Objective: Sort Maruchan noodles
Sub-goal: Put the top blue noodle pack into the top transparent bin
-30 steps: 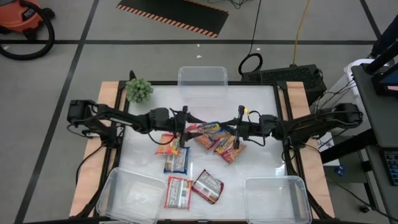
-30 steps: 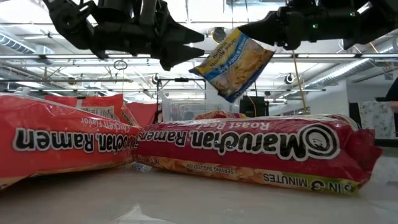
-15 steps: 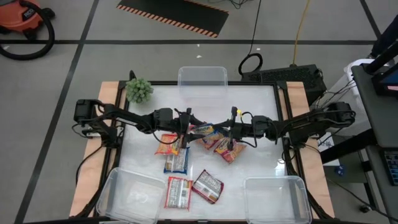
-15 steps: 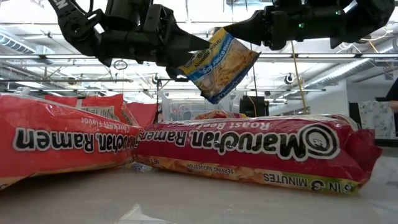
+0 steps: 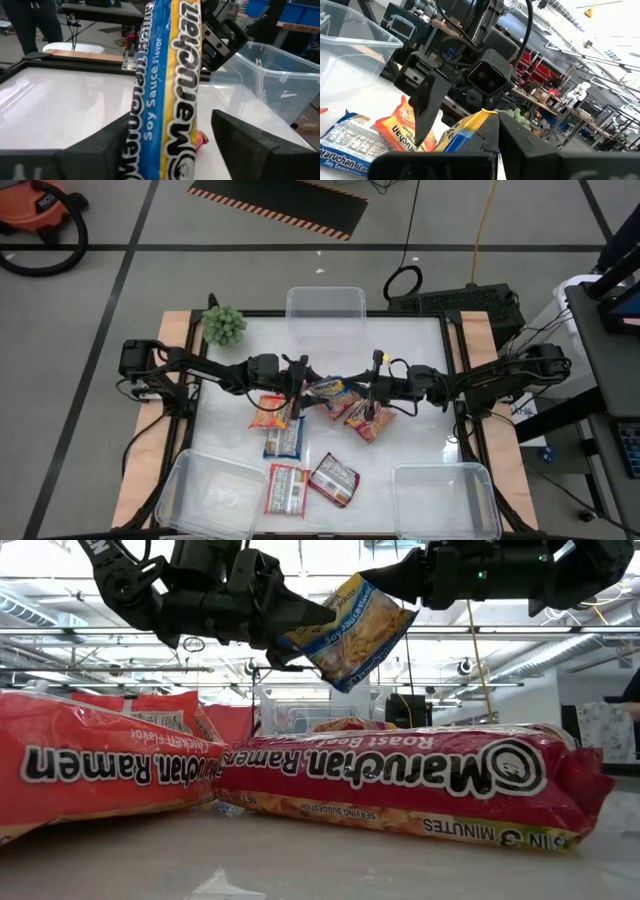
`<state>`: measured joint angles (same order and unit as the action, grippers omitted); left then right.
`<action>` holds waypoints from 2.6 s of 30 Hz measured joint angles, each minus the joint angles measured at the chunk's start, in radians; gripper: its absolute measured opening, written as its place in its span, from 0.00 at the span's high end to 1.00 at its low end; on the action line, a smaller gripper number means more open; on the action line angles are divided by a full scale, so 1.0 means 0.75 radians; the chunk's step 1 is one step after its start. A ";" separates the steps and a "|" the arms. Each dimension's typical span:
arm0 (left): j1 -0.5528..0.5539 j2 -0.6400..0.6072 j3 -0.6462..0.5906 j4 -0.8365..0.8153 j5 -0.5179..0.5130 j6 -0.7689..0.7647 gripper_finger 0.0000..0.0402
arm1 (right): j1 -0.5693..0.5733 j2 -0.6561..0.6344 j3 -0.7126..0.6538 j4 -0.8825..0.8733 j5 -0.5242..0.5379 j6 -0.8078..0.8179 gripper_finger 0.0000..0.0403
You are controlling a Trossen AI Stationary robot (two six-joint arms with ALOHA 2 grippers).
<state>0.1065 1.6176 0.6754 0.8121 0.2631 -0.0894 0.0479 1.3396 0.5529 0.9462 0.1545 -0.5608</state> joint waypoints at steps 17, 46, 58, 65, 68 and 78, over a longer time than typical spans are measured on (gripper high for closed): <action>0.024 -0.001 0.001 -0.020 -0.005 0.006 0.70 | 0.000 -0.013 0.000 0.009 0.106 0.050 0.98; 0.041 -0.026 0.001 -0.152 -0.178 0.117 0.70 | -0.132 -0.298 0.124 -0.830 -0.034 1.006 0.66; 0.040 -0.084 0.013 -0.337 -0.175 0.195 0.70 | -0.088 -0.154 0.127 -0.723 -0.038 0.906 0.54; 0.041 -0.084 0.014 -0.355 -0.175 0.211 0.70 | -0.088 -0.022 0.182 -0.689 -0.038 0.834 0.53; 0.041 -0.084 0.014 -0.357 -0.175 0.211 0.70 | -0.088 0.029 0.216 -0.688 -0.038 0.806 0.53; 0.036 -0.082 0.014 -0.405 -0.172 0.213 0.70 | -0.099 0.091 0.232 -0.710 -0.084 0.761 0.53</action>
<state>0.1333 1.5558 0.6857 0.5085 0.1341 0.0700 -0.0262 1.4081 0.7269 0.4138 0.0916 0.0099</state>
